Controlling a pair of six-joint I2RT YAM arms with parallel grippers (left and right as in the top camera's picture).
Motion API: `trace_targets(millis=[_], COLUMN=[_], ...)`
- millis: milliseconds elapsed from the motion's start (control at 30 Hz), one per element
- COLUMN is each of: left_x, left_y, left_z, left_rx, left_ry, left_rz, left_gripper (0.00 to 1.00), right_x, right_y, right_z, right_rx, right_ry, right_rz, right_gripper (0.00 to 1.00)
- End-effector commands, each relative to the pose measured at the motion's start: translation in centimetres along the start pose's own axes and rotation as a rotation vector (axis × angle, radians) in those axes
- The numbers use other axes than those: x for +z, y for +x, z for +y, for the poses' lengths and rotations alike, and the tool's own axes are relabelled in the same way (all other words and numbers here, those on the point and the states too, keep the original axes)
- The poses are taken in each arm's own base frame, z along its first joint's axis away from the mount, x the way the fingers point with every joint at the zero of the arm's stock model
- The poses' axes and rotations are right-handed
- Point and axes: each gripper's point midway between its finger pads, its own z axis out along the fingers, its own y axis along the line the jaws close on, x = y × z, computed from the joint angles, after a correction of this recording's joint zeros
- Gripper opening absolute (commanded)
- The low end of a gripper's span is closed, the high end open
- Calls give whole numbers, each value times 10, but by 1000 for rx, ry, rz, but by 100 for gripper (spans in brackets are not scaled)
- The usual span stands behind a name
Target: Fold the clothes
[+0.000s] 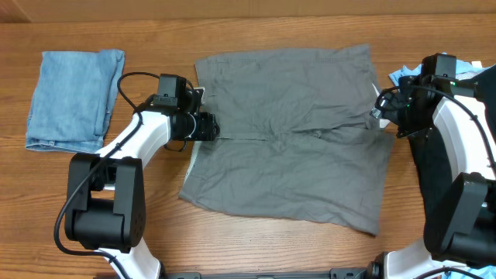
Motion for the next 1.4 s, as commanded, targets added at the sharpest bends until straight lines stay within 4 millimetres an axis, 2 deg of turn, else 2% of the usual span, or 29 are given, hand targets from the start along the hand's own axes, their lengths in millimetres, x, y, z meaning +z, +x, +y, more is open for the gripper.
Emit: trace_targets(millis=[0,167,267,367,667,900,1100,1167,1267,1367], left_x=[10,26,30,27,4,3,3,3,3,2], left_y=[7,18,21,15,-8,-5,-3,-2,-2,-1], left_z=[-7,-12,-10,-12,-24,-26,-28,-33,-38,-38], left_rx=[45,62,43,46,46,41,39,38,37,35], left_ry=[-3,-5,-7,-4,-2,8,19,50,79,81], left_rz=[25,66,79,65,45,62,69,73,76,80], left_gripper=[60,57,46,41,39,41,29,30,41,45], right_x=[-5,-5,-5,-5,-5,-5,-5,-5,-5,-5], right_y=[-8,-8,-8,-8,-8,-8,-8,-8,-8,-8], right_z=[1,1,1,1,1,1,1,1,1,1], right_rx=[1,1,1,1,1,1,1,1,1,0], right_ry=[-2,-2,-2,-2,-2,-2,-2,-2,-2,-2], right_rz=[-28,-28,-28,-28,-28,-28,-28,-28,-28,-28], right_gripper=[100,100,100,100,100,100,100,100,100,100])
